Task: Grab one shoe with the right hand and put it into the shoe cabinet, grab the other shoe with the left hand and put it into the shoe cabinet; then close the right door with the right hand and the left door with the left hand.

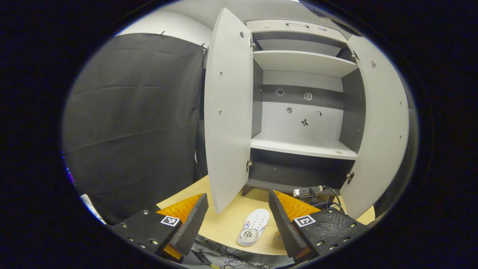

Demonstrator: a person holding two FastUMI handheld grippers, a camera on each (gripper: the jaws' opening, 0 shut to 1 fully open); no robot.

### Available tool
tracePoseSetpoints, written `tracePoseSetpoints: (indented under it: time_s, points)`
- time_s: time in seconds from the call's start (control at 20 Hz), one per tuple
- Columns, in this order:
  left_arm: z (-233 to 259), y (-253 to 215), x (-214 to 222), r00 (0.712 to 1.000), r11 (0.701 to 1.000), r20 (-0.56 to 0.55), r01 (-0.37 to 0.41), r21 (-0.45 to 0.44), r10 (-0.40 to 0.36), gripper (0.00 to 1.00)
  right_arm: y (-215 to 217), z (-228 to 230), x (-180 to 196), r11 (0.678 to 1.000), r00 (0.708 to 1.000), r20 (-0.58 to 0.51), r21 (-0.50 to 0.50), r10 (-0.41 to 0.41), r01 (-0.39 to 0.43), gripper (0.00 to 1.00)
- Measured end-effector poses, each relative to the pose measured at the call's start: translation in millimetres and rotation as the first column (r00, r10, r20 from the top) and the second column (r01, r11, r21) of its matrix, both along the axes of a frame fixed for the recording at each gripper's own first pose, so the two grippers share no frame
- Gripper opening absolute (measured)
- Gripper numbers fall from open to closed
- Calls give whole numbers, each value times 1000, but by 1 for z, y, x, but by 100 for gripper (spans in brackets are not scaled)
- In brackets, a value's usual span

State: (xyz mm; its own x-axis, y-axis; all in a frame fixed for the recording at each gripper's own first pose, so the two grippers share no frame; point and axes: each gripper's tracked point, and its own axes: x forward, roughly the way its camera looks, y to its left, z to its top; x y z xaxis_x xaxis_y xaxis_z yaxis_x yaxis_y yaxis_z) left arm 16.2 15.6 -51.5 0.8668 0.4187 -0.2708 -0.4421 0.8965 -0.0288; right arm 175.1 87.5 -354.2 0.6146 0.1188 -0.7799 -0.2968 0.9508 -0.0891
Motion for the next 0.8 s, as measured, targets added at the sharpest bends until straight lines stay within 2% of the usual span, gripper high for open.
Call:
tracePoseSetpoints:
  time_s: [0.05,0.1,0.15,0.2,0.25,0.3,0.35,0.45,0.5,0.6,0.7,0.75,0.8]
  points:
    - [2,0,5,1000,1000,12,26,-6,-26,92,1,-1,0,999,1000,-11,23,-25,25,48]
    - [5,-1,12,998,998,22,59,-3,-59,92,1,5,-1,999,999,-23,33,-35,36,38]
    - [8,1,18,996,996,33,87,13,-87,92,-1,0,0,999,998,-38,35,-40,41,40]
    - [12,5,23,993,993,39,109,33,-111,92,-5,1,0,999,998,-48,19,-49,50,36]
    - [15,6,29,990,990,48,134,42,-136,94,-4,1,1,996,995,-61,37,-79,81,22]
    - [21,5,34,983,985,66,166,43,-169,92,-4,-1,1,994,993,-76,44,-92,95,23]
    - [26,4,39,975,979,88,199,46,-203,94,-4,2,0,992,990,-95,64,-100,107,20]
    - [34,4,44,958,964,116,258,59,-263,92,-4,1,2,984,984,-120,109,-130,143,11]
    - [34,3,44,949,956,119,286,68,-293,92,-4,5,0,978,981,-139,138,-136,155,4]
    - [29,8,44,936,942,110,325,86,-333,93,-4,3,3,968,975,-159,170,-157,184,4]
    - [22,13,44,925,932,114,355,75,-362,97,-9,9,-1,971,979,-128,158,-160,179,1]
    - [20,14,44,917,925,124,375,66,-380,92,-12,17,-1,969,979,-103,160,-175,190,1]
    - [19,14,44,906,916,132,397,62,-401,92,-15,28,-2,965,979,-82,169,-189,200,1]
